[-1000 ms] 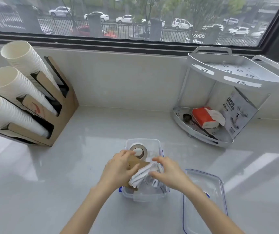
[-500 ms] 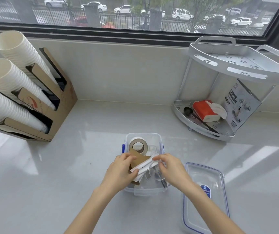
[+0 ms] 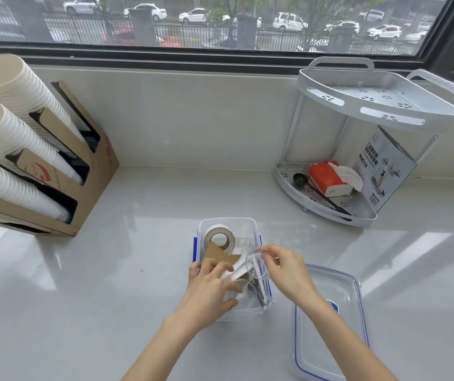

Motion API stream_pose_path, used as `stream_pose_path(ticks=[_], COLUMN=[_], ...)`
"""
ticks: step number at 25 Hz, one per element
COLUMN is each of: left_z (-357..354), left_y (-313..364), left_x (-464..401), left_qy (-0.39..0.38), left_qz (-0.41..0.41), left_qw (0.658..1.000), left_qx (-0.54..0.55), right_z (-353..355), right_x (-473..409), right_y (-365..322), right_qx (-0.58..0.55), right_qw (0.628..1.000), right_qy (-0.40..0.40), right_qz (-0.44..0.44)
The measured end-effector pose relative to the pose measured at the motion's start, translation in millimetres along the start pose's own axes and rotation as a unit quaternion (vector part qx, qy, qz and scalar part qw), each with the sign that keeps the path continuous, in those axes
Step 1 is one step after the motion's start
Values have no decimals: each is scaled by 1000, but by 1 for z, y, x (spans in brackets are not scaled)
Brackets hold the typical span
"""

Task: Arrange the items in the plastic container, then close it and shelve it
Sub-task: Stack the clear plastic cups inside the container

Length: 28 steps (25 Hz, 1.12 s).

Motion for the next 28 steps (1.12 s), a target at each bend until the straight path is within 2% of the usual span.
stream_pose_path(ticks=[6,8,14,18,21,28], left_z=[-10,-9,3,18,29,36], left_y=[-9,-8,-4,-2,3,1], left_x=[1,-1,-2,-3,0,5], left_qy=[-58,-57,17,66,92,110], left_qz=[-7,-8,9,17,18,114], left_qw=[998,998,999,987,968,895], left_qx=[15,16,44,143,231,418], right_z=[1,1,4,9,9,0], right_x=[1,2,6,4,4,9], right_y=[6,5,4,-4,-11,-20], right_qx=[-34,-38,-57,-122,-155,-174], right_qw=[999,999,997,989,983,976], right_qy=[2,2,-2,-27,-42,-73], right_qz=[-30,-34,-51,-78,-89,-106])
Point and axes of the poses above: each hand's wrist, its own x-axis away from the middle knuckle, its own z-axis out of the back of the hand, y = z × x, the point moved 7 cm from there along -x, towards the middle knuckle, and after that the axes turned 13 degrees about y, right-handed, at the moved point
